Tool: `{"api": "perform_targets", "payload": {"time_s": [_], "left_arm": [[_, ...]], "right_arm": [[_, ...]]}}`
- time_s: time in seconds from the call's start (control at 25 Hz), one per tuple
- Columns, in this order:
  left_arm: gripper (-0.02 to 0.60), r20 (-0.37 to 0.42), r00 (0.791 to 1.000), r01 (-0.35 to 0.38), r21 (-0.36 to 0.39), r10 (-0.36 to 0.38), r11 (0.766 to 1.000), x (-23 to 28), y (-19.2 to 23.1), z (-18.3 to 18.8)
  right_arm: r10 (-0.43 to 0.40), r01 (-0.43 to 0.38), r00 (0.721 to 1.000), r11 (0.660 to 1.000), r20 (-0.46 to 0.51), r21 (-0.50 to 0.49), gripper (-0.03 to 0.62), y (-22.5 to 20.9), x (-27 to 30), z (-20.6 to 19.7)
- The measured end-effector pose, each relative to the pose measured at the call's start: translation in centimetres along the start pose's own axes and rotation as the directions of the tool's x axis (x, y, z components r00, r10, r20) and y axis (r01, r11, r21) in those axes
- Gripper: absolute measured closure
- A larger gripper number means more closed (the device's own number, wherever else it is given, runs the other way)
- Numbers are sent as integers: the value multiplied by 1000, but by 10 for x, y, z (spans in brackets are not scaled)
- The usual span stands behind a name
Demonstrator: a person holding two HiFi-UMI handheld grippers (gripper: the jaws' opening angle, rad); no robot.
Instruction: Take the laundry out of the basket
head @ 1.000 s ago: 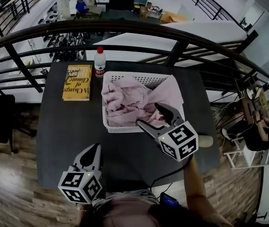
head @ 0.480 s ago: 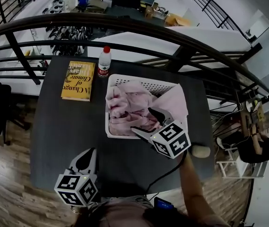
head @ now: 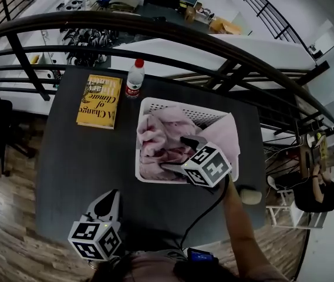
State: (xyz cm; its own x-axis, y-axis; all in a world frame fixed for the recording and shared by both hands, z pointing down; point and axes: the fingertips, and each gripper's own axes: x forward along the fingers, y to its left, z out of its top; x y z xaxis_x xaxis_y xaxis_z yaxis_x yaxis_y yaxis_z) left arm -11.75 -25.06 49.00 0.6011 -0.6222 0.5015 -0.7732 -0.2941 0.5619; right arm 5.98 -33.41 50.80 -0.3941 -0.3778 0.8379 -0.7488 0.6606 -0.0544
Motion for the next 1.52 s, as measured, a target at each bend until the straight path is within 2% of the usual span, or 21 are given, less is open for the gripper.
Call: {"api": "perform_targets", "payload": {"time_s": [0.08, 0.28, 0.68, 1.08, 1.32, 1.52], "left_arm": [[584, -4, 1000, -8, -10, 8, 1000, 3, 5, -1], [584, -11, 1000, -18, -23, 18, 1000, 9, 13, -1], [584, -30, 999, -31, -39, 30, 999, 13, 20, -4], [584, -40, 999, -19, -39, 17, 999, 13, 17, -8], [584, -30, 999, -18, -40, 17, 999, 10, 19, -5], [584, -20, 1000, -15, -42, 14, 999, 5, 19, -3]], "right_arm": [[24, -23, 999, 999, -38, 22, 158, -2, 5, -3], [21, -21, 993, 1000, -117, -5, 148, -17, 24, -8], [88, -72, 959, 995, -270, 69, 138, -20, 69, -37], [31, -22, 935, 999, -353, 31, 148, -22, 90, -47], [60, -42, 945, 997, -322, 62, 326, -19, 84, -43], [77, -52, 958, 994, -275, 100, 388, -20, 68, -36]]}}
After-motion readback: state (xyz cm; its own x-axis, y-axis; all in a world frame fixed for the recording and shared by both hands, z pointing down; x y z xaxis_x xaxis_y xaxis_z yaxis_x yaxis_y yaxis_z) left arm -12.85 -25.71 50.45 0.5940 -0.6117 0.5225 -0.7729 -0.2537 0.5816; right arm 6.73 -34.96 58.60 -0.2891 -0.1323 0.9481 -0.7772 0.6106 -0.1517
